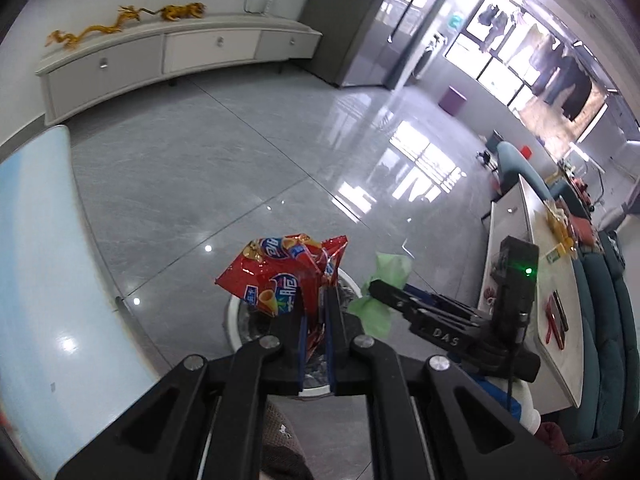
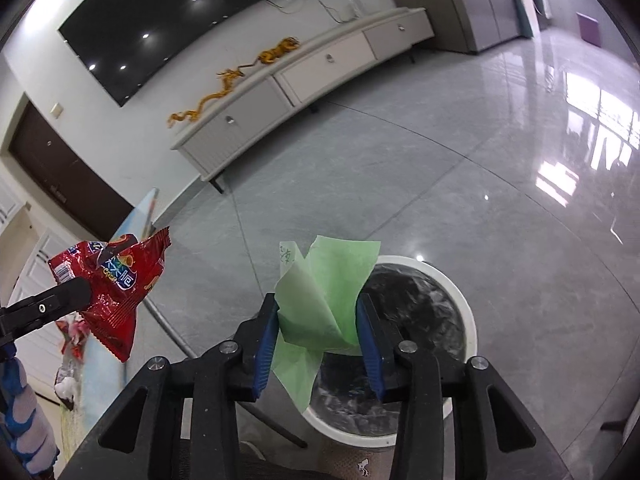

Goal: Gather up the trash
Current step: 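Carry both items over the bin and open both grippers to drop them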

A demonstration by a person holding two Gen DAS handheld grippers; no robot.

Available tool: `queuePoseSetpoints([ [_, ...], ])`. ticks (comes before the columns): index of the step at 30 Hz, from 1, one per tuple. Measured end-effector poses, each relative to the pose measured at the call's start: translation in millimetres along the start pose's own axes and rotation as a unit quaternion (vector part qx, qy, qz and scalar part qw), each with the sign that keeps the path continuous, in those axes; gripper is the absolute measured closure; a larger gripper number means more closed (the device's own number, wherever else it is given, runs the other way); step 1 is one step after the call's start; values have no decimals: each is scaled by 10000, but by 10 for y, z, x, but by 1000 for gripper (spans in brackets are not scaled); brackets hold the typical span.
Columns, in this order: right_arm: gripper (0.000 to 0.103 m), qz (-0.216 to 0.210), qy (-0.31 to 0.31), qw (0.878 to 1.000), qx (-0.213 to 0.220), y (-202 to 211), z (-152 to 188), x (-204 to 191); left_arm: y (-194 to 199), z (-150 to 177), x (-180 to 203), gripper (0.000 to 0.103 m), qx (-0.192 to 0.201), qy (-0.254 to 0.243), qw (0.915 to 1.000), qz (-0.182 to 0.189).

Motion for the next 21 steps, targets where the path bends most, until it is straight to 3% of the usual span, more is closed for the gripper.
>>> queuePoseSetpoints([
  [2, 62, 63, -104, 9999, -88, -49, 47, 118, -157, -5, 101, 95, -79, -72, 9999, 28],
  [5, 53, 115, -256, 9994, -196, -94, 102, 250, -348, -30, 193, 89, -255, -8, 9995, 198],
  [6, 52, 137, -309, 9992, -218, -108, 108, 285, -393, -46, 210, 84, -296, 13, 9993, 231],
  [8, 51, 168, -391, 9988, -245, -114, 131, 350, -469, -79, 234, 58, -348, 109, 9989, 298],
  [10, 48, 194, -428, 9985, -265, -118, 149, 390, -511, -111, 236, 50, -366, 167, 9986, 332],
  [21, 44, 203, -372, 9989, -216, -103, 86, 344, -299, -74, 114, 50, -268, 237, 9987, 368],
])
Point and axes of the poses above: each gripper's, at about its wrist camera, not at the fingertips, and y roughly against the way its jaws point, x to its right, z to its underside, the point moved 6 cm from there along -y, roughly the way its jaws point, and after that the axes turned 9 degrees about y, right-handed, at the moved point
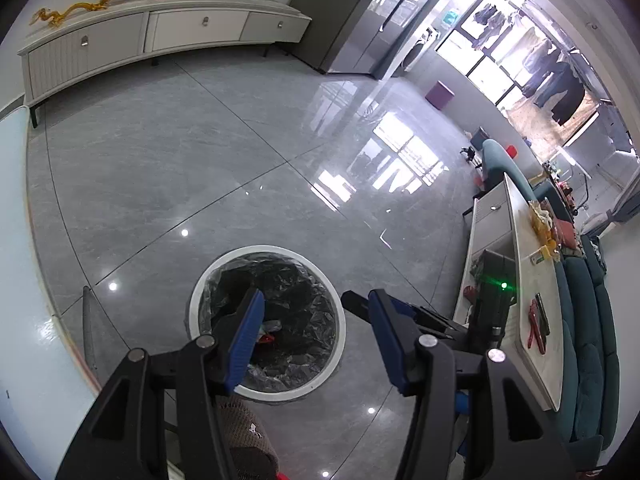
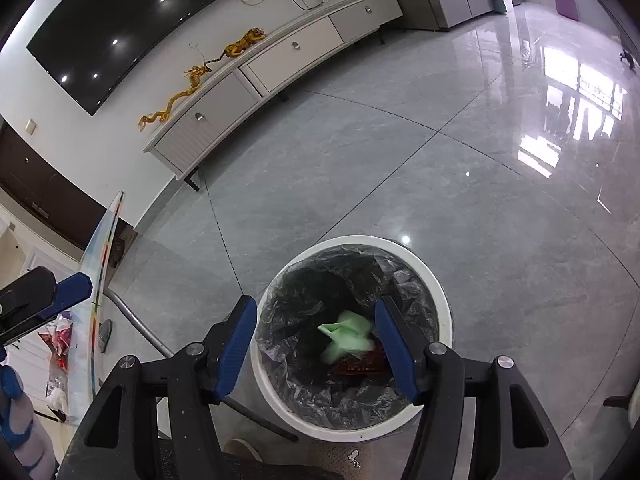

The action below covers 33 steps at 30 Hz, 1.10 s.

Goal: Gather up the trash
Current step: 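Carry both items over the bin and open both grippers to drop them, then move both tools back to the trash pile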

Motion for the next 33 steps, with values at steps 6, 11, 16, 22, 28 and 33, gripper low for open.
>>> queuePoseSetpoints([
  [6, 44, -7, 65, 9999, 145, 139, -15, -131, 310, 38, -86, 50, 286, 51, 9995, -89],
  [11, 44, 57, 99, 9995, 298, 314, -38, -250, 615, 76, -152, 50, 682, 17, 9975, -198],
  [16, 43, 128, 198, 9986, 468, 513, -76, -388, 964, 138, -242, 50, 1194, 38, 9924, -283],
  [22, 42, 206, 485, 9964, 667, 730, -127, -668, 1333, 255, -405, 50, 1606, -14, 9856, -539],
  [28, 40, 268, 777, 9930, 853, 910, -170, -962, 1618, 418, -626, 50, 1764, 24, 9814, -761],
  [33, 39, 294, 903, 9904, 1000, 1059, -215, -1134, 1849, 521, -818, 50, 1894, 123, 9779, -873],
])
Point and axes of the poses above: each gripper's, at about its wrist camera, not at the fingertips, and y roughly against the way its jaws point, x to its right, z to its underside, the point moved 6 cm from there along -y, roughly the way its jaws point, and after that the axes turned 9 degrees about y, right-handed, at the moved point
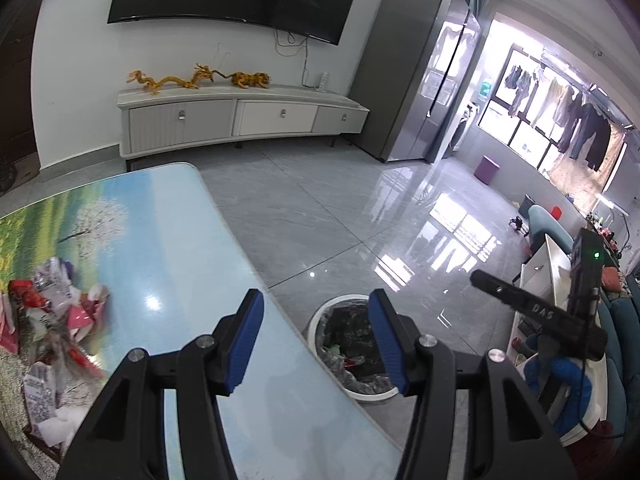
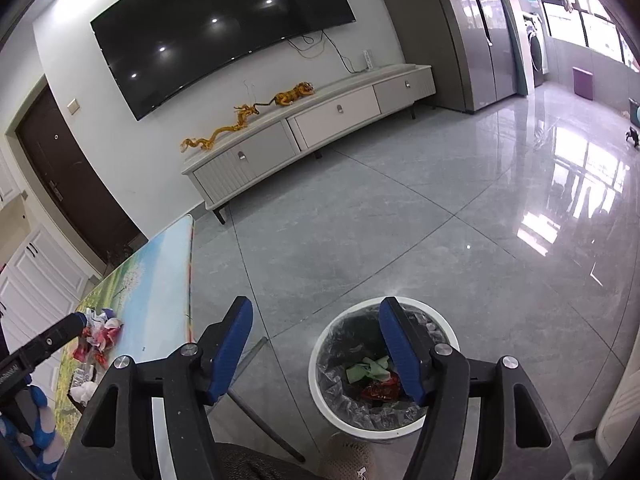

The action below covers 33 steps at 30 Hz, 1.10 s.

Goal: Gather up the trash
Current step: 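Move both tools back to the trash pile, then grasp the printed wrapper with the left gripper while the right gripper grasps the pink paper cup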

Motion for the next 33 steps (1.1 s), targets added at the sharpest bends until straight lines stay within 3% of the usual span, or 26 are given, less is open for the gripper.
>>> queuePoseSetpoints([
  [20, 39, 48, 766, 9965, 342, 313, -273, -892, 900, 119, -1251, 50, 654, 748, 9941, -443],
  [26, 39, -168, 1004, 9942, 353, 281, -307, -1259, 1179, 285, -1824, 50, 730, 1087, 9893, -647],
  [33, 39, -586, 1329, 9892, 187, 76, -254, -1741, 1441, 619, -2473, 50, 651, 1682, 9781, -1041],
])
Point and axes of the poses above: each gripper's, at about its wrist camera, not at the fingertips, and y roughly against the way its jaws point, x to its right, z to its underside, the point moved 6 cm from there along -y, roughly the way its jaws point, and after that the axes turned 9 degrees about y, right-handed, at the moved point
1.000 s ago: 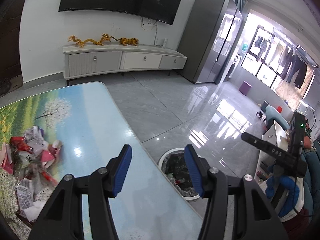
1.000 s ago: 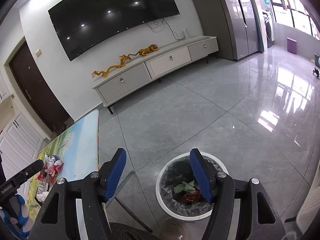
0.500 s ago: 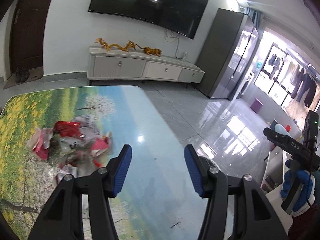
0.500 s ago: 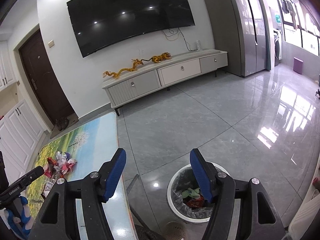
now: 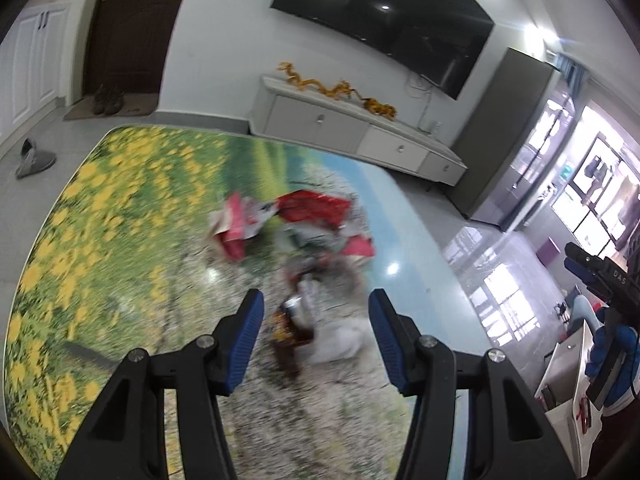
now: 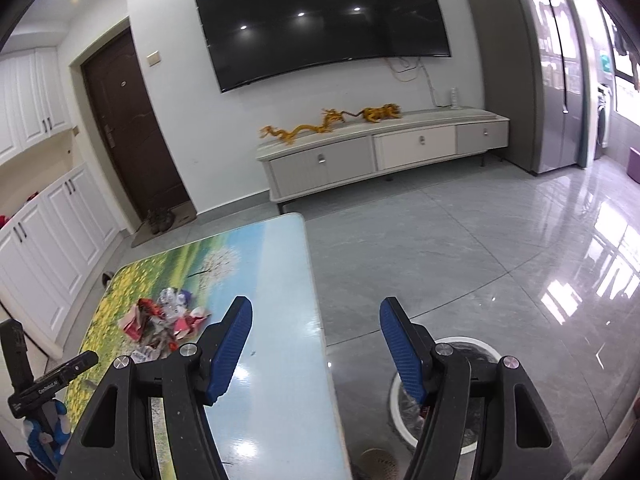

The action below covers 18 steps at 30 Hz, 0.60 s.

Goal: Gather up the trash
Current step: 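Grasp the printed wrapper with the left gripper while the right gripper grasps the pink paper cup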

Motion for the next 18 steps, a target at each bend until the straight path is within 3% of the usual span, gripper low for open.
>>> queuePoseSetpoints([
  [5, 39, -314, 179, 9992, -185, -240, 1, -280, -26, 66, -239, 50, -160, 184, 9997, -97],
  [15, 39, -855, 471, 9930, -669, -727, 165, -739, -349, 156, -3, 51, -552, -142, 9984, -14],
  [18, 39, -991, 526, 9904, -807, -851, 212, -826, -496, 115, 13, 57, -695, -98, 9975, -3],
])
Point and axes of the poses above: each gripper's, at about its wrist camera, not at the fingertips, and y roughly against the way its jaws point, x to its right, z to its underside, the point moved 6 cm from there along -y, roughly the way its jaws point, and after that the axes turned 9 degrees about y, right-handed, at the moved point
